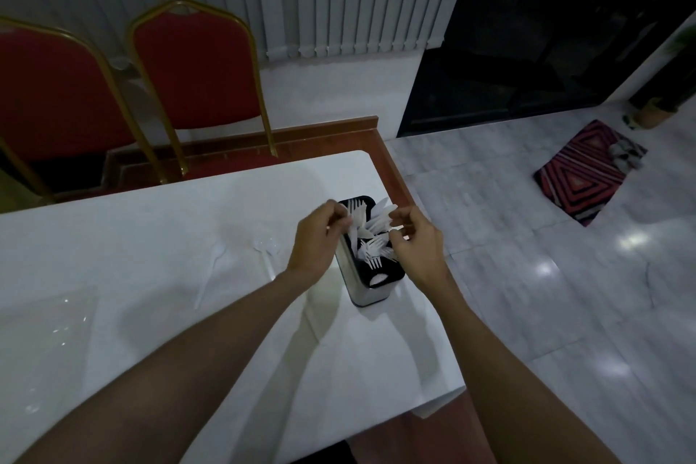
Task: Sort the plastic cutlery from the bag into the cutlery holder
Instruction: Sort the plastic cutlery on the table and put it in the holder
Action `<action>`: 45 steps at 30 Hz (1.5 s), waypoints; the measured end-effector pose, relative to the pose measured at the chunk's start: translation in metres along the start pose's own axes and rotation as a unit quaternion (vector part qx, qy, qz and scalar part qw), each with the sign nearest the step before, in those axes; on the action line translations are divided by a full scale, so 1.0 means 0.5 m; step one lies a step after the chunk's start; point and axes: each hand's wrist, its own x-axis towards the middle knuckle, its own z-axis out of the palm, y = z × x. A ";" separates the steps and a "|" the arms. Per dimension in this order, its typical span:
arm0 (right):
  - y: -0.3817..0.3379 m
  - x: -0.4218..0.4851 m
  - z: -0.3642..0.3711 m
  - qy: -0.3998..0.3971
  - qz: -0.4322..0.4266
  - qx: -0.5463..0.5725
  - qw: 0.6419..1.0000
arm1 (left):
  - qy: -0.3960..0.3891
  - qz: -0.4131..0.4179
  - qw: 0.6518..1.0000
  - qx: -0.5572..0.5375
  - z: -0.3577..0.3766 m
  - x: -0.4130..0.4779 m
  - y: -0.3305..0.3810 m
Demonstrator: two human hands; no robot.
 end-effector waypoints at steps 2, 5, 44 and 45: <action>0.005 -0.005 0.000 -0.005 -0.006 -0.005 1.000 | -0.041 0.007 0.998 0.056 0.013 -0.021 -0.021; 0.013 -0.013 -0.001 -0.010 -0.010 0.000 1.000 | -0.042 0.006 0.995 0.094 0.022 -0.037 -0.043; 0.003 -0.087 0.442 -0.137 0.149 -0.158 0.966 | 0.058 -0.230 0.891 0.387 -0.360 -0.392 -0.424; -0.002 -0.079 0.450 -0.143 0.139 -0.158 0.967 | 0.048 -0.215 0.895 0.387 -0.365 -0.386 -0.424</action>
